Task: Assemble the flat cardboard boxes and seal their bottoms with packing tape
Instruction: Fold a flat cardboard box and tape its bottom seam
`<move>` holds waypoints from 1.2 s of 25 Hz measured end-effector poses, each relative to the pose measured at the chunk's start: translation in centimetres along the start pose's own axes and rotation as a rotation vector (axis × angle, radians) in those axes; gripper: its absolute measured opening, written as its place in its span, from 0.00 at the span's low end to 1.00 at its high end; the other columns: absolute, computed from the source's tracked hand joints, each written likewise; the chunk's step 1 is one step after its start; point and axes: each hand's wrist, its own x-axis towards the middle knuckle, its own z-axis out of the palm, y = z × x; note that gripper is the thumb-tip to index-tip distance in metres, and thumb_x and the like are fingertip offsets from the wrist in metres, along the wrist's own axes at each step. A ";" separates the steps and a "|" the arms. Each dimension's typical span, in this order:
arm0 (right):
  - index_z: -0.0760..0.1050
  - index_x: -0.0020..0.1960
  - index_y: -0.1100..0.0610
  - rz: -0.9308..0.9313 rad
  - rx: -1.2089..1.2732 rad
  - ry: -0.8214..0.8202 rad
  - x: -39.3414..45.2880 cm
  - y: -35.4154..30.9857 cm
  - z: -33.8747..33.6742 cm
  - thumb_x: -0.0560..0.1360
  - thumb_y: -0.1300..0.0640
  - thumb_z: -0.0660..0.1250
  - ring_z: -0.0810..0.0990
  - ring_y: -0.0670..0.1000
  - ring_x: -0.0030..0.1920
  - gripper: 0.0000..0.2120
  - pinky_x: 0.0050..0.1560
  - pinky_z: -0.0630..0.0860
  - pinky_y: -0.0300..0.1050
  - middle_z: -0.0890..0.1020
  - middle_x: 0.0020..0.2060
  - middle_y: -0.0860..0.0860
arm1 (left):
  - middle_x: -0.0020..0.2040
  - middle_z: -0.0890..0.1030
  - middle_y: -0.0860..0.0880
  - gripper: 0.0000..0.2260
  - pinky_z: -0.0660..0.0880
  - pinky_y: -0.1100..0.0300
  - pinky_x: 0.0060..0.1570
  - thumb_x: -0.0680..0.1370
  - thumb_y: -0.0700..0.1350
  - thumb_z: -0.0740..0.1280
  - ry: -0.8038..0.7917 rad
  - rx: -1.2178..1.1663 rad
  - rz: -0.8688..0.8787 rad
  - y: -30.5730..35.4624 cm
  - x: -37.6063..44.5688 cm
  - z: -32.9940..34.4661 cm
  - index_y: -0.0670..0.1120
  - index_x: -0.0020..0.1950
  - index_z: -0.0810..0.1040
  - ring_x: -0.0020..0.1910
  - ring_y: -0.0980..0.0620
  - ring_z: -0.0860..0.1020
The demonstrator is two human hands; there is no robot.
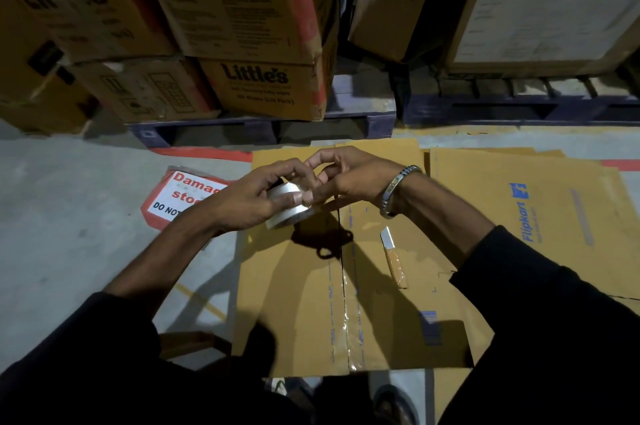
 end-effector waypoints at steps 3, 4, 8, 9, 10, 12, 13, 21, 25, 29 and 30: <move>0.79 0.60 0.60 0.099 0.121 0.116 -0.3 -0.3 0.1 0.70 0.70 0.78 0.88 0.55 0.46 0.21 0.46 0.85 0.48 0.87 0.45 0.57 | 0.57 0.82 0.54 0.09 0.76 0.51 0.63 0.81 0.48 0.71 0.038 0.074 -0.003 -0.5 0.6 0.0 0.50 0.61 0.82 0.62 0.51 0.78; 0.79 0.60 0.61 0.122 0.149 0.159 -0.3 -0.3 0.1 0.70 0.72 0.78 0.89 0.55 0.46 0.21 0.45 0.85 0.47 0.87 0.47 0.59 | 0.57 0.82 0.54 0.09 0.76 0.47 0.63 0.81 0.48 0.71 0.053 0.082 -0.016 -0.7 0.7 0.0 0.51 0.61 0.82 0.61 0.51 0.79; 0.79 0.58 0.63 0.176 0.164 0.299 0.2 -0.2 0.3 0.67 0.74 0.78 0.88 0.59 0.46 0.22 0.47 0.86 0.54 0.86 0.50 0.63 | 0.56 0.83 0.56 0.08 0.75 0.50 0.61 0.79 0.48 0.75 0.103 0.082 -0.088 -0.9 0.9 -0.1 0.53 0.58 0.84 0.60 0.55 0.78; 0.78 0.58 0.62 0.186 0.167 0.327 0.3 -0.1 0.5 0.66 0.75 0.79 0.88 0.60 0.46 0.23 0.48 0.86 0.56 0.86 0.50 0.63 | 0.55 0.84 0.56 0.08 0.74 0.53 0.59 0.78 0.48 0.76 0.111 0.077 -0.098 -0.7 1.0 -0.1 0.53 0.57 0.85 0.58 0.55 0.79; 0.77 0.58 0.60 0.191 0.161 0.351 0.4 -0.1 0.6 0.65 0.74 0.79 0.88 0.60 0.46 0.25 0.47 0.86 0.57 0.86 0.49 0.63 | 0.54 0.84 0.56 0.09 0.74 0.54 0.58 0.76 0.47 0.77 0.122 0.067 -0.108 -0.5 0.9 -0.1 0.52 0.56 0.86 0.57 0.55 0.79; 0.76 0.57 0.58 0.190 0.129 0.403 0.5 0.0 0.9 0.62 0.73 0.82 0.88 0.60 0.44 0.29 0.44 0.86 0.57 0.86 0.48 0.62 | 0.51 0.86 0.55 0.10 0.77 0.52 0.58 0.73 0.46 0.80 0.152 0.049 -0.140 -0.2 1.0 -0.2 0.51 0.54 0.87 0.55 0.55 0.81; 0.76 0.56 0.57 0.184 0.098 0.427 0.5 0.0 1.1 0.61 0.73 0.83 0.88 0.60 0.43 0.29 0.42 0.86 0.56 0.86 0.47 0.61 | 0.50 0.87 0.55 0.11 0.79 0.50 0.59 0.72 0.45 0.81 0.168 0.049 -0.156 -0.1 1.0 -0.3 0.51 0.53 0.88 0.54 0.55 0.83; 0.68 0.51 0.46 0.019 -0.172 0.664 1.0 0.6 2.4 0.62 0.64 0.82 0.84 0.52 0.47 0.29 0.44 0.84 0.51 0.84 0.45 0.52 | 0.45 0.88 0.52 0.11 0.77 0.56 0.53 0.68 0.42 0.83 0.260 -0.104 -0.320 0.8 1.8 -0.1 0.48 0.49 0.89 0.47 0.59 0.85; 0.74 0.58 0.55 0.072 0.108 0.561 -0.3 -0.2 1.5 0.62 0.68 0.82 0.86 0.59 0.49 0.29 0.49 0.85 0.57 0.85 0.50 0.60 | 0.48 0.88 0.52 0.10 0.76 0.58 0.53 0.70 0.42 0.81 0.248 -0.126 -0.273 1.1 1.5 -0.5 0.48 0.50 0.89 0.49 0.60 0.84; 0.73 0.66 0.63 0.293 0.429 0.161 -2.2 -1.0 -0.9 0.71 0.74 0.74 0.88 0.55 0.47 0.25 0.47 0.85 0.46 0.86 0.51 0.62 | 0.53 0.87 0.49 0.08 0.76 0.47 0.63 0.73 0.42 0.79 0.177 -0.124 -0.123 0.5 1.3 0.6 0.48 0.51 0.87 0.59 0.48 0.82; 0.73 0.68 0.61 0.306 0.453 0.097 -2.3 -0.8 -1.3 0.73 0.74 0.72 0.88 0.54 0.48 0.26 0.47 0.85 0.45 0.87 0.52 0.61 | 0.55 0.86 0.49 0.09 0.75 0.44 0.66 0.74 0.43 0.79 0.152 -0.108 -0.107 0.2 1.3 0.7 0.49 0.53 0.86 0.61 0.47 0.80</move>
